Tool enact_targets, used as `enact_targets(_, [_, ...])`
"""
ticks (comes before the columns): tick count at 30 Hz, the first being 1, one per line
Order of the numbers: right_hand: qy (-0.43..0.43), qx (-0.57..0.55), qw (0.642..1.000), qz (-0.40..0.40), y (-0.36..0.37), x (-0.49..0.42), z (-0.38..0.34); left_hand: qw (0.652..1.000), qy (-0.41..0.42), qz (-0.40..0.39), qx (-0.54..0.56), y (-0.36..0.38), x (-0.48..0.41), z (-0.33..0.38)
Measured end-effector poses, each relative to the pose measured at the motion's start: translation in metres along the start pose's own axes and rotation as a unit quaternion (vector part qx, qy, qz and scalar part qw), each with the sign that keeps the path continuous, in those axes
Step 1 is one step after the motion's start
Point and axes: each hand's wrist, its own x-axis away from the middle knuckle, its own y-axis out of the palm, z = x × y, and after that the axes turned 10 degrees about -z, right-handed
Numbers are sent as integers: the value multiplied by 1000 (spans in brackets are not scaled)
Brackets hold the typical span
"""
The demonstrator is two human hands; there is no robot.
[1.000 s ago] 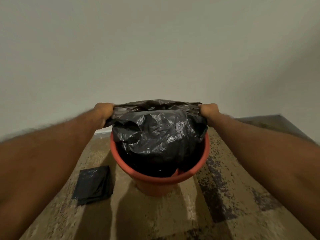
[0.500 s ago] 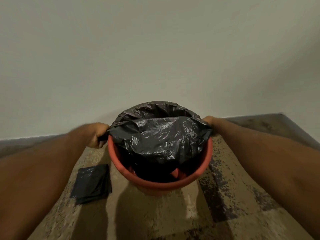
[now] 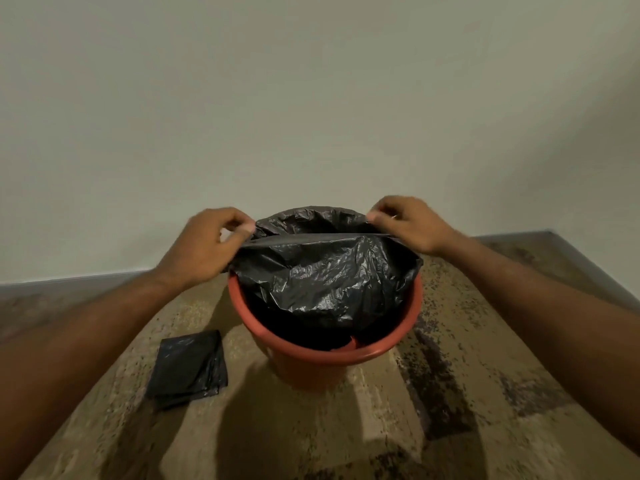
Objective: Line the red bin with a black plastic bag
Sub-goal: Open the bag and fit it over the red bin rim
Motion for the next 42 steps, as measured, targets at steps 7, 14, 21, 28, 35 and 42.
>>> enact_targets(7, [-51,213,972,-88,23,51,-14,970,26,-148,-191,-5,25,-3])
enact_targets(14, [-146,182,972,31,41,125,-7,958,170,-100,-207,0,75,-9])
enact_targets(21, [-227,259,933,102,95,168,30,943,230,-27,-239,26,111,-24])
enact_targets(28, [-258,277,907,186,119,180,31,945,204,3,-254,48,132,-33])
enact_targets(35, [-237,292,902,210,127,178,27,952,193,39,-236,62,134,-32])
enact_targets(42, [-207,255,927,182,139,179,7,950,204,9,-236,82,145,-13])
